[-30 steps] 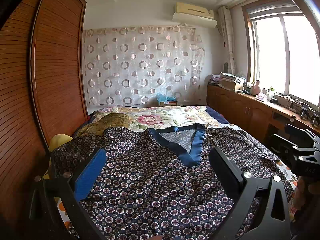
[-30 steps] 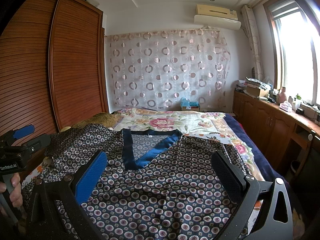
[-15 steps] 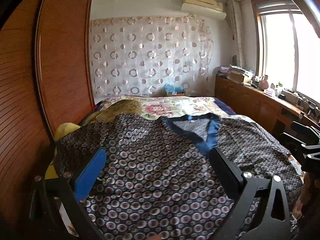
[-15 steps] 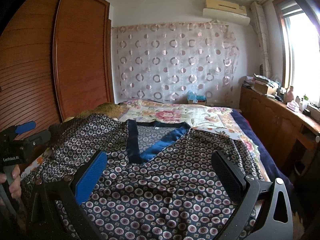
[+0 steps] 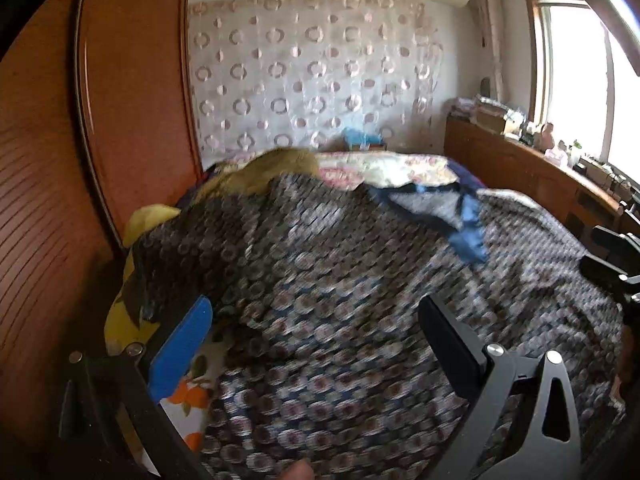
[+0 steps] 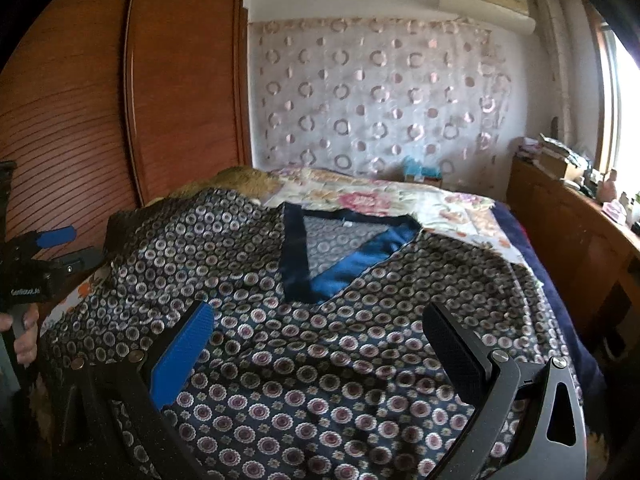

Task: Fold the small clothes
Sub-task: 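Grasp the garment's side edge with the left gripper and lift it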

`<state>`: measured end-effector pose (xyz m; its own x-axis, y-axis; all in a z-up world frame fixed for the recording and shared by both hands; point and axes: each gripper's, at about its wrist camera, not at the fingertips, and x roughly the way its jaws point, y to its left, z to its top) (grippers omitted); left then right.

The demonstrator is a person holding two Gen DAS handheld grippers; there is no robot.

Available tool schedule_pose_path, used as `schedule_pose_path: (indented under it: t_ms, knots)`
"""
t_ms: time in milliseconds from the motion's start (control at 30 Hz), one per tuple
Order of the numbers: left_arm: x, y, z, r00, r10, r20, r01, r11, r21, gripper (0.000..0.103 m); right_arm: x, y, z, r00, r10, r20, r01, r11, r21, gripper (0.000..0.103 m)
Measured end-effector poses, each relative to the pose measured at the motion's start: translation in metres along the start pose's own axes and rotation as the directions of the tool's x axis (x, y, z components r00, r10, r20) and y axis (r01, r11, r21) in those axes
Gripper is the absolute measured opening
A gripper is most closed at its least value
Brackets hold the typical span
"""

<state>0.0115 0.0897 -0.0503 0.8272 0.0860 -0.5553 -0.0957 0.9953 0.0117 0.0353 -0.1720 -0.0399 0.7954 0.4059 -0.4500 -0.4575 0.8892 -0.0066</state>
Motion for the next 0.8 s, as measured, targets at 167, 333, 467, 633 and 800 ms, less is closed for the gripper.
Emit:
schedule_pose_path:
  t_ms: [167, 333, 467, 633, 800]
  knots:
    - [0.019, 0.032, -0.012, 0.997, 0.017, -0.072, -0.017, 1.000, 0.004, 0.103, 0.009, 0.006, -0.004, 0.999, 0.025, -0.038, -0.025, 1.000, -0.010, 0.103]
    - [0.031, 0.066, -0.017, 0.992, 0.028, -0.121, -0.032, 0.999, -0.032, 0.102, 0.017, 0.010, -0.004, 0.997, 0.048, -0.056, -0.049, 0.998, -0.025, 0.103]
    - [0.045, 0.081, -0.017, 0.984, 0.024, -0.174, -0.029, 0.999, -0.024, 0.094, 0.021, 0.012, -0.003, 0.996, 0.061, -0.069, -0.064, 0.997, -0.039, 0.103]
    - [0.065, 0.091, -0.014, 0.972, 0.016, -0.234, -0.018, 1.000, -0.003, 0.075, 0.033, 0.021, -0.003, 0.993, 0.077, -0.090, -0.083, 0.995, -0.062, 0.103]
    - [0.089, 0.093, -0.016, 0.953, 0.014, -0.304, -0.004, 0.999, 0.032, 0.063, 0.044, 0.029, 0.005, 0.990, 0.095, -0.102, -0.105, 0.990, -0.091, 0.103]
